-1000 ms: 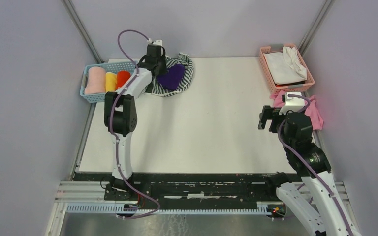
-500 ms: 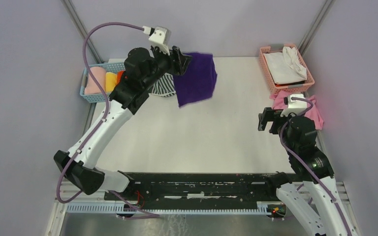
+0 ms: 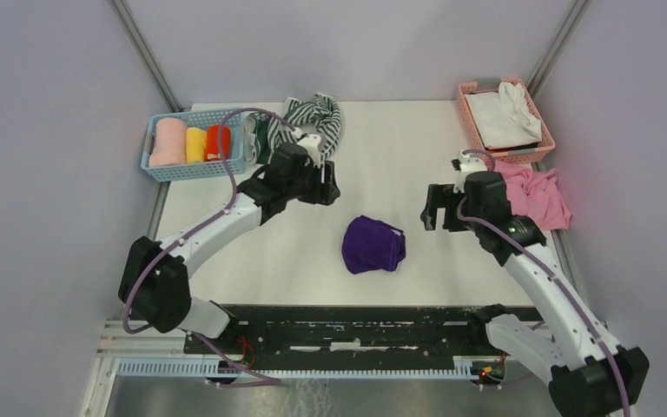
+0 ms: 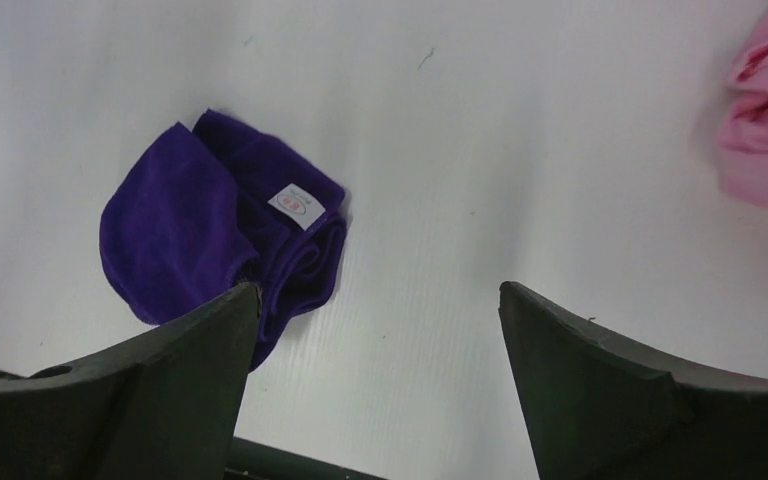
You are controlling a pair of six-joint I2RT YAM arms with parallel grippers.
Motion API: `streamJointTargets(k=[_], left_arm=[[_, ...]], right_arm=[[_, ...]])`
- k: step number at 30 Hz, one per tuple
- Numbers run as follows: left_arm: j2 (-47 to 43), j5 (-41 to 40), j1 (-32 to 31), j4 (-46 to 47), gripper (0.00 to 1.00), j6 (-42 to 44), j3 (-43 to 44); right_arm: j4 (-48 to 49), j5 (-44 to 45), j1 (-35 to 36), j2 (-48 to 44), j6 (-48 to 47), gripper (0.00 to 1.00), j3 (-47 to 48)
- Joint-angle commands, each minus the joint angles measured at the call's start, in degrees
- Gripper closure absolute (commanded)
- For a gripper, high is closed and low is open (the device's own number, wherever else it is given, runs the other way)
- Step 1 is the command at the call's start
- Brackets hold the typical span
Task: Roll the towels
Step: Place the towel at the center of the board, then flatten out the towel at the center of the board.
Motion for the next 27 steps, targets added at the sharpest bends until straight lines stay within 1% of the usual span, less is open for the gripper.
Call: streamJointTargets(k=[1, 4, 6, 8, 12, 15, 23, 27], left_arm=[[-1.05, 3.05, -5.22, 4.83, 0.31, -5.46, -1.33], [0.73, 1.76, -10.00, 5.76, 0.33, -6.98, -0.24], [2.25, 0.93, -13.46, 6.97, 0.34, -7.80, 0.89], [4.74, 0.07, -16.99, 7.85, 0.35, -8.32, 2.57], [11.21, -3.76, -22.20, 5.98, 0.39, -7.69, 7.01], [14.21, -6.51, -24.95, 5.71, 0.40, -6.92, 8.91], [20.03, -13.09, -27.18, 2.77, 0.41, -5.34, 13.43], [21.20, -16.52, -27.21, 1.14, 0.46, -4.98, 14.35]], right_arm=[[0.66, -9.34, 0.10, 7.31, 3.53, 0.06, 2.06], [2.27, -13.43, 0.15, 11.30, 4.77, 0.10, 1.64], [2.98, -14.54, 0.21, 12.71, 5.66, 0.12, 1.11], [3.01, -12.76, 0.14, 13.26, 6.15, 0.13, 0.42], [2.29, -8.20, 0.14, 13.41, 6.88, 0.12, -0.86], [2.57, -8.29, 0.14, 13.42, 6.98, 0.12, -1.67], [4.06, -8.89, 0.14, 14.06, 7.82, 0.12, -3.45], [4.67, -9.62, 0.13, 13.95, 7.76, 0.12, -3.98]])
